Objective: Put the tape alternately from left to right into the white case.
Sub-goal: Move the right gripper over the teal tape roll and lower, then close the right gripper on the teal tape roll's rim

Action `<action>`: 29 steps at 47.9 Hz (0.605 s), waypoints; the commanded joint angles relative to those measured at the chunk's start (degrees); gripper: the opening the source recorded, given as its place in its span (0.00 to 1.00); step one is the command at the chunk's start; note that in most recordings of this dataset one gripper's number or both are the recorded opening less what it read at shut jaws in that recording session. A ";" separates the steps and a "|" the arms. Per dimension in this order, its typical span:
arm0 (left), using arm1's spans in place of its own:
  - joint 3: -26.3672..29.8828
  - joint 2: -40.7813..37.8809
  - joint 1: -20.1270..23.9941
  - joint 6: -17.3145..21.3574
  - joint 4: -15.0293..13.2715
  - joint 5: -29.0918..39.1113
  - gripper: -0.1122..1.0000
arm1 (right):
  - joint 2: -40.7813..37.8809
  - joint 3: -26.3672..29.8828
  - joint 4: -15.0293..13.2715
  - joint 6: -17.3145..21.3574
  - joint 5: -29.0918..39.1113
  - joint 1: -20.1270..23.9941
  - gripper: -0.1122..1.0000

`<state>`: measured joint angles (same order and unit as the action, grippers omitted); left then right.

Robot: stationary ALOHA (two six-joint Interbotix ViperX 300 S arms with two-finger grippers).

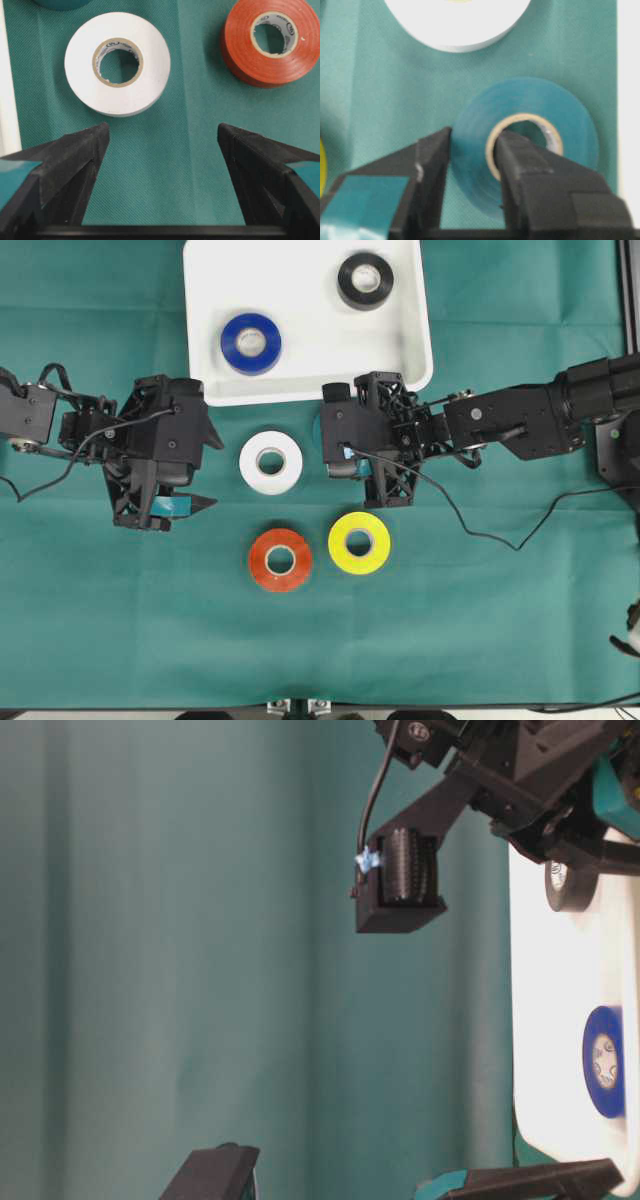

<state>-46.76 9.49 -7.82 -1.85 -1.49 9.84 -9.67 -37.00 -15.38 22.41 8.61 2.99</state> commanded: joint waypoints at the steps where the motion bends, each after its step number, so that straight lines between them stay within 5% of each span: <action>1: 0.62 0.44 -0.09 0.00 -0.09 -0.18 0.68 | 2.72 1.23 -0.09 -0.09 -0.18 0.62 0.35; 19: 0.62 0.44 -0.09 0.00 -0.09 -0.26 0.68 | 10.02 1.58 -0.26 -0.70 -1.05 3.25 0.35; 29: 0.62 0.44 -0.09 0.00 -0.09 -0.18 0.68 | 10.20 2.11 -2.99 -0.70 -1.49 3.16 0.35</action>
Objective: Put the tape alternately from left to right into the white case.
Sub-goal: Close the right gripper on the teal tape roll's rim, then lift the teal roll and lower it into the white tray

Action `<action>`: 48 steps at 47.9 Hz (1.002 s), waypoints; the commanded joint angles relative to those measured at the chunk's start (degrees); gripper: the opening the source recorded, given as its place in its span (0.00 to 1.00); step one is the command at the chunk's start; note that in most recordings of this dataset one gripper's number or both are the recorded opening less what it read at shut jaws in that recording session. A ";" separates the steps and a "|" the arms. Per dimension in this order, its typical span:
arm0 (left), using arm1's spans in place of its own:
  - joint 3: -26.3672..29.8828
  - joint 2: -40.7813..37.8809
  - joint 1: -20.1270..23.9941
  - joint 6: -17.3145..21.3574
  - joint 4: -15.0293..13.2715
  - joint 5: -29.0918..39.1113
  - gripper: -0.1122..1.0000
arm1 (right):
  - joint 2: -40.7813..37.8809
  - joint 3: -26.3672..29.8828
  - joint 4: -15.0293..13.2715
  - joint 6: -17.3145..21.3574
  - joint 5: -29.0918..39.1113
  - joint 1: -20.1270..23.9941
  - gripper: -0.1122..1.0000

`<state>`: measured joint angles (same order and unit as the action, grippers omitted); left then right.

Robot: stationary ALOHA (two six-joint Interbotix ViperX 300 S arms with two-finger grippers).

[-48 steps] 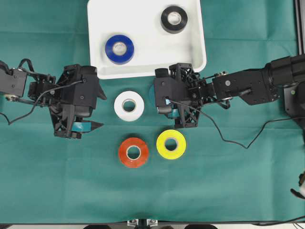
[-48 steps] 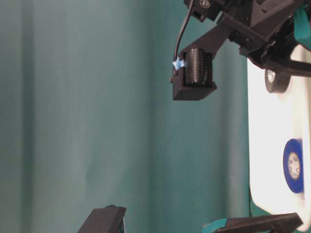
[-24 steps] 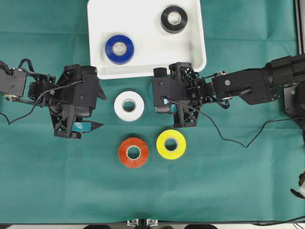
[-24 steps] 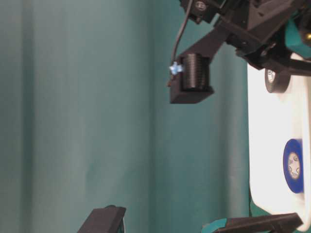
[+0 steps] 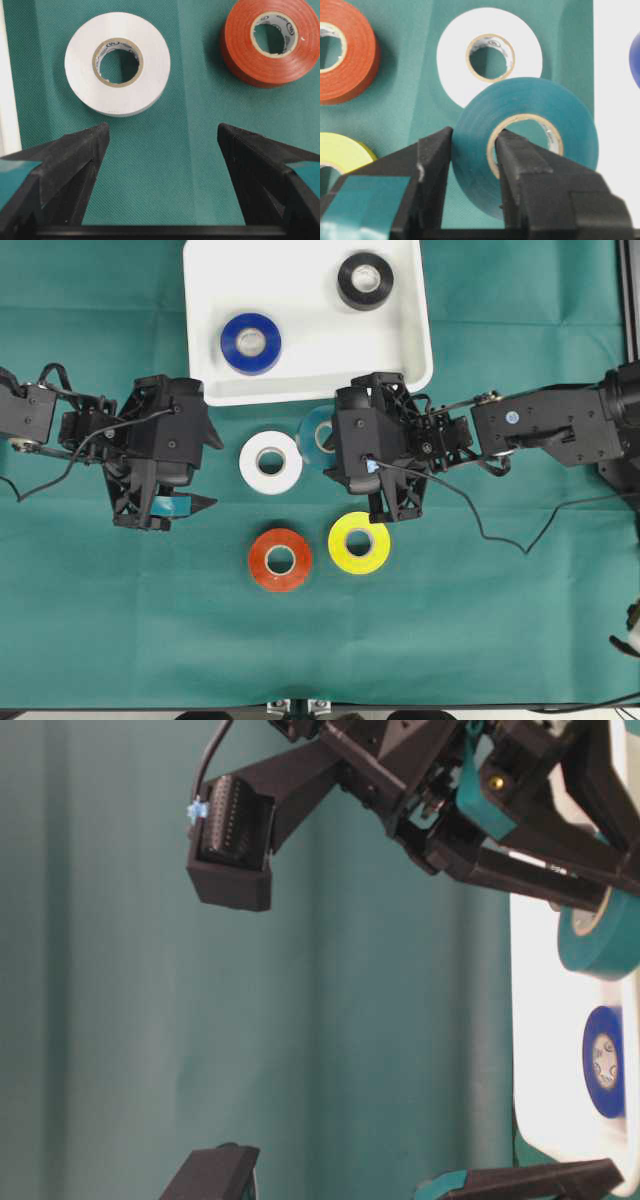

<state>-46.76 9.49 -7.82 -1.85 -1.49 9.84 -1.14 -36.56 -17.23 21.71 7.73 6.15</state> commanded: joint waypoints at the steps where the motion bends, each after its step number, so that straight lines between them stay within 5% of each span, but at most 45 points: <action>1: 0.53 0.44 -0.09 0.00 -0.09 -0.18 0.68 | 1.76 1.85 -1.41 0.00 -0.62 0.00 0.35; 16: 0.62 0.44 -0.09 0.00 -0.09 -0.18 0.68 | 1.67 2.46 -4.75 0.09 -0.62 -5.10 0.35; 48: 0.53 0.44 -0.09 -0.18 -0.09 -0.18 0.68 | -4.39 2.72 -4.75 0.00 -5.19 -18.63 0.35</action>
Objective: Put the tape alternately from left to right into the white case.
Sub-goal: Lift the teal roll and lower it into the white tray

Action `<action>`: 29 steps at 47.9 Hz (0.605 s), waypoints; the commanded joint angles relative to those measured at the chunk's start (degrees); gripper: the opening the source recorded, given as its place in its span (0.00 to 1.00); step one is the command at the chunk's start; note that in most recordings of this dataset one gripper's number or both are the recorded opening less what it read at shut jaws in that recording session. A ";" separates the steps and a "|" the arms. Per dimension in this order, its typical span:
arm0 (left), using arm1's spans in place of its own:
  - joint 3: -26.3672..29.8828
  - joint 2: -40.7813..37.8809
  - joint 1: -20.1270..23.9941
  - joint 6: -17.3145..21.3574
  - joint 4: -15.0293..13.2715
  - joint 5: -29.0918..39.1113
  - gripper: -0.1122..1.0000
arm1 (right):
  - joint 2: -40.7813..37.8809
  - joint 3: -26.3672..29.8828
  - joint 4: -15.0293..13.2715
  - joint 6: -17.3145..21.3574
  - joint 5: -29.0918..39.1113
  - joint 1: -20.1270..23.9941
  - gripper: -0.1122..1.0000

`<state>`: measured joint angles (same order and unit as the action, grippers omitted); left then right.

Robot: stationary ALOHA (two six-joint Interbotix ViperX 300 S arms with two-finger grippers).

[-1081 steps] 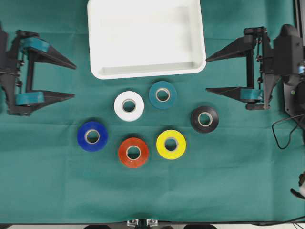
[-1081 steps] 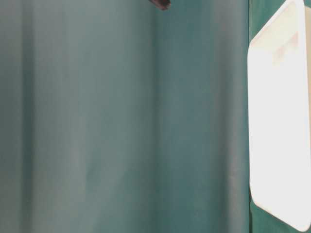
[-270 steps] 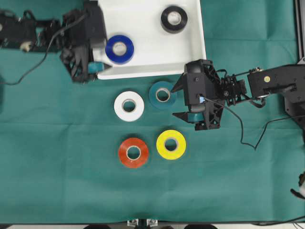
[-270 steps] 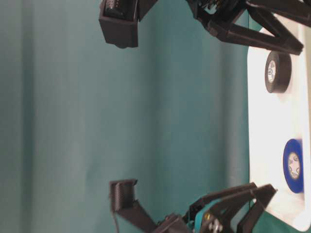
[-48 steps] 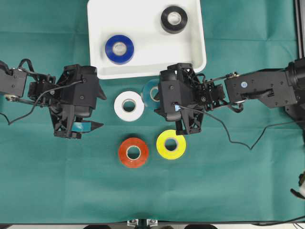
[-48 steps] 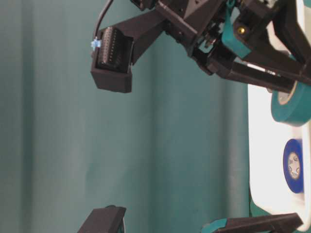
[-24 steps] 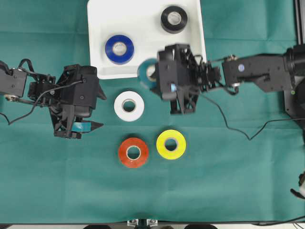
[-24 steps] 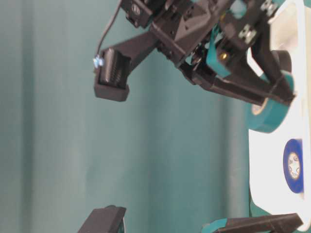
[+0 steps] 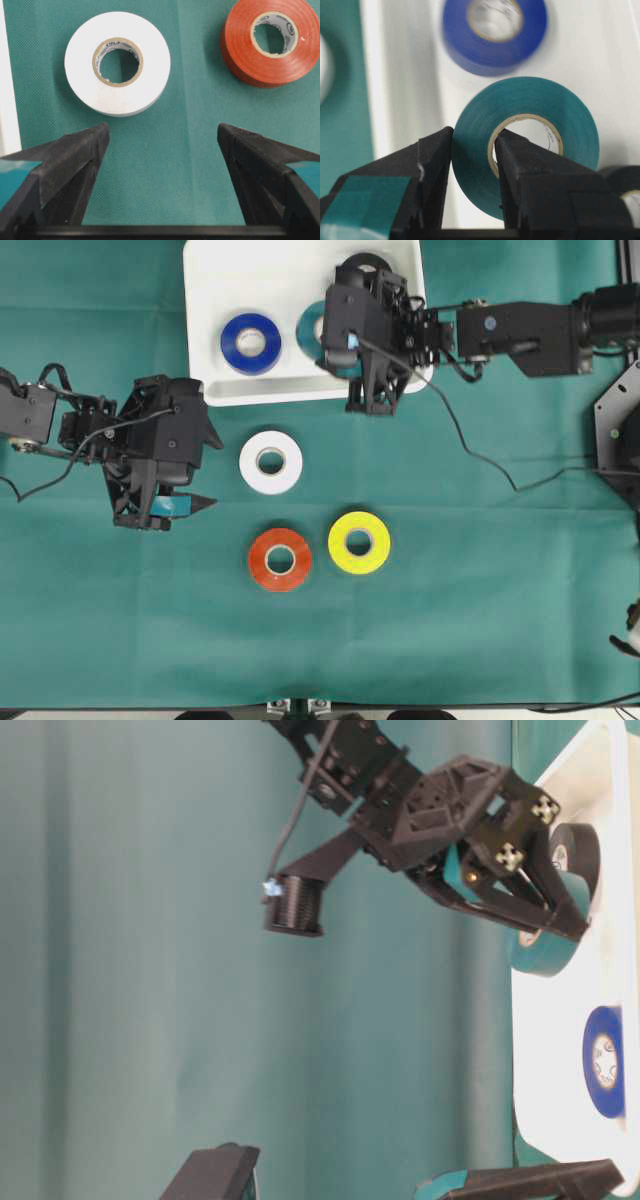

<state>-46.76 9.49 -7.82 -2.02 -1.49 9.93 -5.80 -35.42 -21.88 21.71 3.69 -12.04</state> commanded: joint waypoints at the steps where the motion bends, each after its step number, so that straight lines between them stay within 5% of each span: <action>1: 0.62 0.44 -0.18 0.00 -0.09 -0.35 0.68 | 0.00 1.67 -0.09 0.00 -1.32 -0.62 0.35; 29: 0.53 0.26 -0.09 0.00 -0.09 -0.26 0.68 | -2.72 2.29 -0.18 -0.09 -2.55 -1.49 0.35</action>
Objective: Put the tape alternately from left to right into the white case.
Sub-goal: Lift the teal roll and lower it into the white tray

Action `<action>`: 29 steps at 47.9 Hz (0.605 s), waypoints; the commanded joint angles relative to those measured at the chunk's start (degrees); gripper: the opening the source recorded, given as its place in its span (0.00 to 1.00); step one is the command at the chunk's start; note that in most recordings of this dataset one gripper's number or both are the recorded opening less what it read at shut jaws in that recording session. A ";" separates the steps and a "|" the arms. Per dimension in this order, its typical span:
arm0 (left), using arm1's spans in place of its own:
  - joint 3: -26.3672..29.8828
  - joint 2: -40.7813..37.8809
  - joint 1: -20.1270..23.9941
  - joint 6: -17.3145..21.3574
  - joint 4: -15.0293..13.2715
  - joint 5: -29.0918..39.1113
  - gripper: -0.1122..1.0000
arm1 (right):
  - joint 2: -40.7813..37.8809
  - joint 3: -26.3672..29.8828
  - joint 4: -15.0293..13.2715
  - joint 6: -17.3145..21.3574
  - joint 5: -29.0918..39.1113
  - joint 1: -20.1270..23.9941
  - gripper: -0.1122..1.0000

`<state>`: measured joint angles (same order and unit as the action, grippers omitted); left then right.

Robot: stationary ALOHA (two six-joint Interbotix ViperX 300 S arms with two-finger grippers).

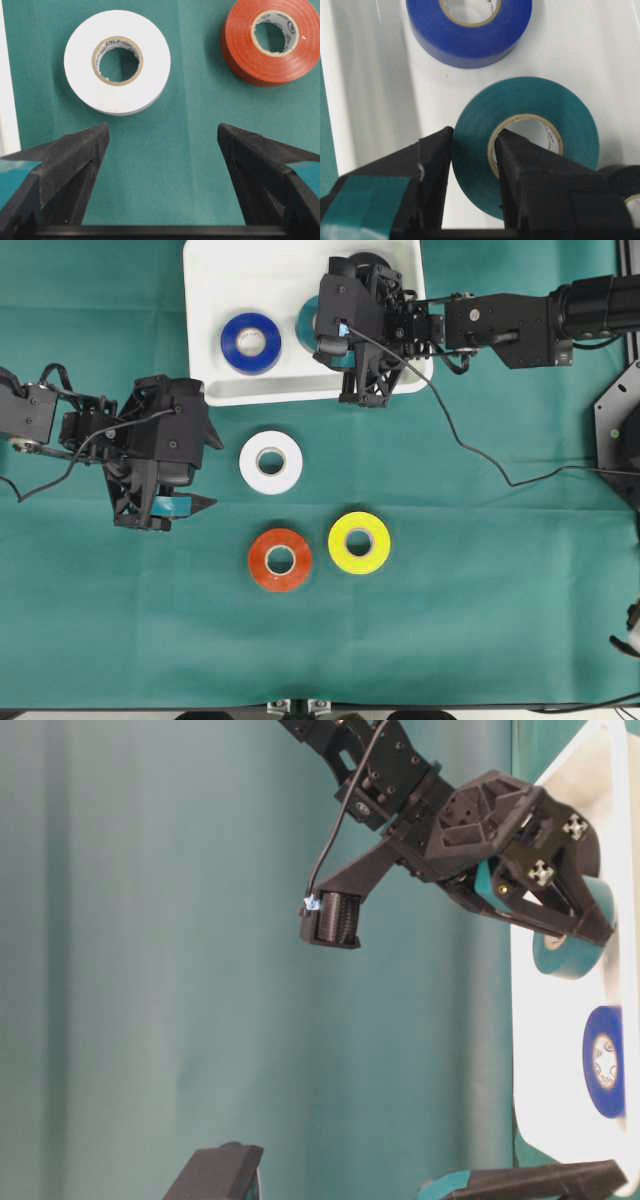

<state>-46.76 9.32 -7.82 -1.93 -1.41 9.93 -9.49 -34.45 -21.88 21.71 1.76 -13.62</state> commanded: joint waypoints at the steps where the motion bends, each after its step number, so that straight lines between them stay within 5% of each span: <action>1: 0.53 0.44 -0.09 -0.09 -0.18 -0.26 0.68 | 1.05 1.41 -0.18 -0.09 -0.62 0.09 0.35; 21: 0.53 0.44 -0.09 -0.09 -0.18 -0.26 0.68 | 0.97 1.41 -0.18 0.26 -0.62 0.18 0.36; 29: 0.53 0.44 -0.09 -0.09 -0.18 -0.26 0.68 | 1.05 1.41 -0.09 0.26 -0.62 0.18 0.77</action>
<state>-46.76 9.32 -7.82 -2.02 -1.49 9.93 -9.49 -34.28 -21.88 21.88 1.67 -13.54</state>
